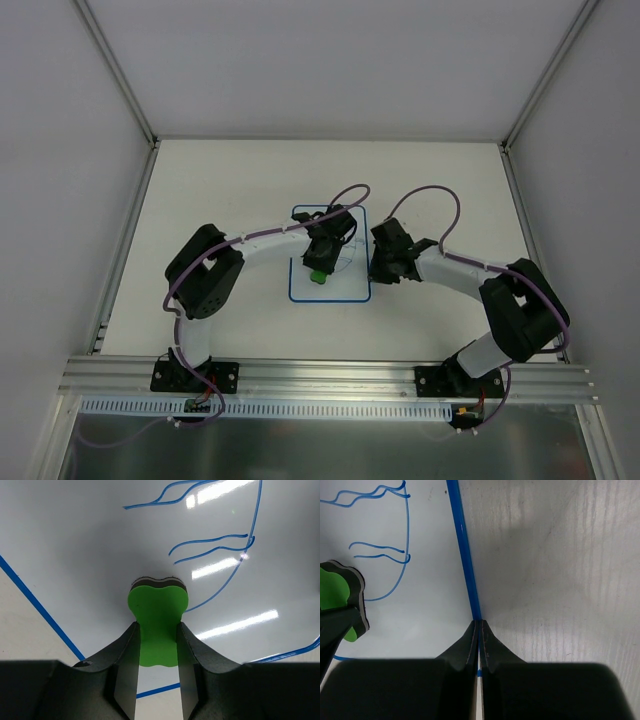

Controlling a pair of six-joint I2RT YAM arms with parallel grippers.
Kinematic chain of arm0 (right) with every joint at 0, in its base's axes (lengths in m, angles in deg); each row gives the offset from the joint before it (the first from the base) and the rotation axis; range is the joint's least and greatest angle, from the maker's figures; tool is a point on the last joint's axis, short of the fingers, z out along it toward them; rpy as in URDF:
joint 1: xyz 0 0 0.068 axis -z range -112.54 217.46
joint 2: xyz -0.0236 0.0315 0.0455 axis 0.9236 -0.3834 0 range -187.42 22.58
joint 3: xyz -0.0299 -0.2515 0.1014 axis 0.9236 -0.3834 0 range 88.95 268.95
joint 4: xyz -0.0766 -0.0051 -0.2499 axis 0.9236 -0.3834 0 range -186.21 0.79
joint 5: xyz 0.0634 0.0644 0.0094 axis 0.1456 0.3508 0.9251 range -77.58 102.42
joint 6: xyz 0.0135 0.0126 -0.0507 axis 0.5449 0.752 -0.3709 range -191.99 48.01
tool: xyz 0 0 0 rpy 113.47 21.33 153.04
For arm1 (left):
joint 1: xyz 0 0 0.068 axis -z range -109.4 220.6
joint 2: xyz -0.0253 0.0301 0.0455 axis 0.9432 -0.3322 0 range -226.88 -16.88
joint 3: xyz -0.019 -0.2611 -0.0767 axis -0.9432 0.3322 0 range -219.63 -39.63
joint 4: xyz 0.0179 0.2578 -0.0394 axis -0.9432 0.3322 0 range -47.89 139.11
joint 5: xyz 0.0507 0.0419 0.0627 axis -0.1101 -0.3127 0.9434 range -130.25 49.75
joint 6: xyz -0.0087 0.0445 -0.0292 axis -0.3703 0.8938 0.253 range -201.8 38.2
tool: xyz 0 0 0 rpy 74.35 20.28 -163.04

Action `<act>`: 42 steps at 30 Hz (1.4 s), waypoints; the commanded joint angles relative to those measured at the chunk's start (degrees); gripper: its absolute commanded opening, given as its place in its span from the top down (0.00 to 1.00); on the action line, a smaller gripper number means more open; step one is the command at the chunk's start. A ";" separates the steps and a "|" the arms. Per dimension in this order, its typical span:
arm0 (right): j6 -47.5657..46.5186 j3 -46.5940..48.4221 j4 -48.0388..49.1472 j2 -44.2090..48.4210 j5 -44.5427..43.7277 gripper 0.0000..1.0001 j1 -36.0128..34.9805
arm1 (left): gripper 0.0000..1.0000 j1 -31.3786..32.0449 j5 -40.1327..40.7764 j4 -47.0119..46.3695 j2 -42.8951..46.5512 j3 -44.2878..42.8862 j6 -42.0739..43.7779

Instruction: Erase the whiteboard

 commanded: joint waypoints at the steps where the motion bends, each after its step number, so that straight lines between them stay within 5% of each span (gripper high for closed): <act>1: -0.19 -2.78 -4.65 -0.39 -2.87 1.00 0.55 | 1.00 -2.55 -0.73 6.01 -0.31 1.39 -1.41; 17: -0.54 -2.69 -3.86 -1.27 -1.90 1.00 0.55 | 1.00 -7.84 1.64 6.19 -17.10 -21.11 2.55; 32: -0.55 -2.78 -3.86 -0.92 -2.08 1.00 0.55 | 1.00 2.88 -6.79 6.98 -6.82 -3.28 -1.23; 42: -0.28 -3.92 -3.33 0.84 -2.51 1.00 0.55 | 1.00 -1.77 -2.14 6.80 -5.05 -4.85 -4.22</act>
